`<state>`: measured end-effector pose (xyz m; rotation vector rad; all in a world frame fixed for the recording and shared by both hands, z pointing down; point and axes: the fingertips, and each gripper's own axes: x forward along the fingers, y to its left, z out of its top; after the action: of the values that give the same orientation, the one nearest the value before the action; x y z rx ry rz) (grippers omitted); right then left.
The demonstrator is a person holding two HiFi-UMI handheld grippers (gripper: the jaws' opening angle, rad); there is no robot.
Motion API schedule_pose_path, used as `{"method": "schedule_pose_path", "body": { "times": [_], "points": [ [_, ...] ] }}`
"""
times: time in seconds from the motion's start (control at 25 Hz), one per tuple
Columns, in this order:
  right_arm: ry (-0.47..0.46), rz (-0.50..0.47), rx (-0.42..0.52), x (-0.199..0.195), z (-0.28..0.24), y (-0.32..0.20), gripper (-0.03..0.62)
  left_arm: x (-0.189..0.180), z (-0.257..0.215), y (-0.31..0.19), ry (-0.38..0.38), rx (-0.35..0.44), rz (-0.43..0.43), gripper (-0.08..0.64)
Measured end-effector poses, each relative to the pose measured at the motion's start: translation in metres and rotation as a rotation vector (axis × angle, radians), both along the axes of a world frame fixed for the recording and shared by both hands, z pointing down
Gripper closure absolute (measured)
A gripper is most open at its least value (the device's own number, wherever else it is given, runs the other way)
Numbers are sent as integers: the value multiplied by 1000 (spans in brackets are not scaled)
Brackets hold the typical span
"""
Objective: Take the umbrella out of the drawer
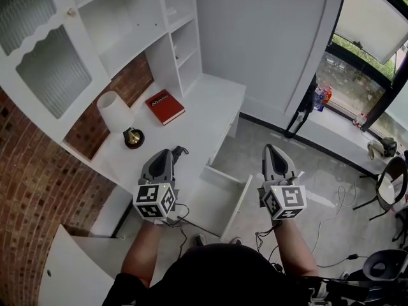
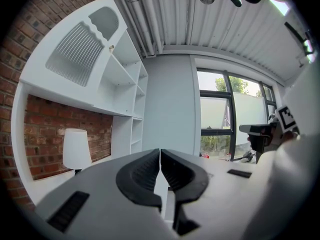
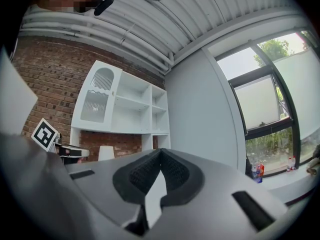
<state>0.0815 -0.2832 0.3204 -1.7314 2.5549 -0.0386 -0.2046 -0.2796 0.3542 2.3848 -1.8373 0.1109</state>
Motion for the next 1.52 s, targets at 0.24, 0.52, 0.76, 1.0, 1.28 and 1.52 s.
{"method": "schedule_pose_path", "body": {
  "times": [0.24, 0.52, 0.76, 1.0, 1.28, 1.52],
  "points": [
    [5, 4, -4, -3, 3, -1, 592, -3, 6, -2, -2, -7, 5, 546],
    [9, -19, -10, -11, 3, -1, 592, -3, 5, -5, 0, -8, 13, 546],
    [21, -17, -16, -15, 5, 1, 592, -8, 12, -3, 5, -21, 12, 546],
    [22, -9, -14, -15, 5, 3, 592, -11, 14, -4, 8, -21, 9, 546],
    [25, -3, -14, -17, 6, 5, 593, -13, 20, -3, 12, -30, 15, 546],
    [28, -1, -17, -20, 8, 6, 592, -20, 23, -4, 10, -38, 11, 546]
  ]
}}
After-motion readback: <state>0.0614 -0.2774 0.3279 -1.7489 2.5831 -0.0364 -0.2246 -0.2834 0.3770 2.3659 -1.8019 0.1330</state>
